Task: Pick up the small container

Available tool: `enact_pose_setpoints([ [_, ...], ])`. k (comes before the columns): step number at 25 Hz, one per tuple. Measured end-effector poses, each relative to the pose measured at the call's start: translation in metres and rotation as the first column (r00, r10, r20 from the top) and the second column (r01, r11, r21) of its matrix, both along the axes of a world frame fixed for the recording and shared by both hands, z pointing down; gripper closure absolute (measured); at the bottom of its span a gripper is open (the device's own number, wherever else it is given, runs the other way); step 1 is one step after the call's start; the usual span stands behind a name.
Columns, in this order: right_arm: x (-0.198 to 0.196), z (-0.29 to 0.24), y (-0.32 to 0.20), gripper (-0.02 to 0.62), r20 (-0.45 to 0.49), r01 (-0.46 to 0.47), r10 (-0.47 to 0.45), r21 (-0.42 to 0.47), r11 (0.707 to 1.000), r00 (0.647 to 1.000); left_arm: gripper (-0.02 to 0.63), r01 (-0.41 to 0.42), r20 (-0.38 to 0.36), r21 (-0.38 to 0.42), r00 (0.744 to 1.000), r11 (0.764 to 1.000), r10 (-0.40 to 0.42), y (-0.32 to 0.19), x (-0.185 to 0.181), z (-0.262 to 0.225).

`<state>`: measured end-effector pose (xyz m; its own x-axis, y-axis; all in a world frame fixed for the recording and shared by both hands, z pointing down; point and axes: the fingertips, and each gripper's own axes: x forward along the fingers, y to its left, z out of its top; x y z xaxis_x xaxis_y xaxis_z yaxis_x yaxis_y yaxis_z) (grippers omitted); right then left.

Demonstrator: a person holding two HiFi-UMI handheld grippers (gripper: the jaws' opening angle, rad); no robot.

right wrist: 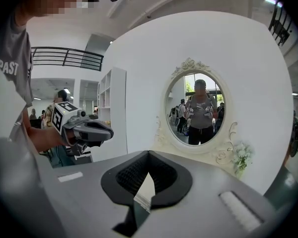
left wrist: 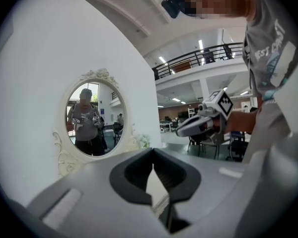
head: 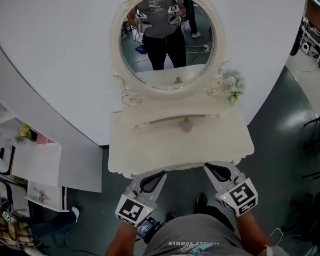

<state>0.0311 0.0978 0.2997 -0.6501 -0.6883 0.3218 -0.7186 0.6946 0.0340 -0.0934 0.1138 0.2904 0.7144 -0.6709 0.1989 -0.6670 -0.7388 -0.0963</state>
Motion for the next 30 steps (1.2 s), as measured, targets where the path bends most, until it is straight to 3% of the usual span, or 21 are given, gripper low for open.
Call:
enact_pose_setpoints([
  [11, 0.032, 0.022, -0.092, 0.594, 0.016, 0.148, -0.148, -0.041, 0.988, 0.989, 0.603, 0.121, 0.044, -0.042, 0.992, 0.992, -0.119, -0.074, 0.049, 0.022],
  [17, 0.035, 0.056, -0.107, 0.594, -0.001, 0.210, -0.212, -0.126, 0.970, 0.977, 0.603, 0.103, 0.012, -0.095, 0.995, 0.990, -0.103, -0.089, 0.075, 0.041],
  [22, 0.028, 0.068, -0.121, 0.594, 0.003, 0.147, -0.149, -0.173, 0.974, 0.989, 0.603, 0.052, 0.015, -0.114, 0.999, 0.992, -0.051, -0.107, 0.066, 0.047],
  [30, -0.003, 0.037, -0.151, 0.594, -0.012, 0.031, -0.032, -0.109, 0.994, 0.999, 0.603, -0.069, 0.029, -0.076, 0.997, 0.995, 0.071, -0.151, 0.034, 0.043],
])
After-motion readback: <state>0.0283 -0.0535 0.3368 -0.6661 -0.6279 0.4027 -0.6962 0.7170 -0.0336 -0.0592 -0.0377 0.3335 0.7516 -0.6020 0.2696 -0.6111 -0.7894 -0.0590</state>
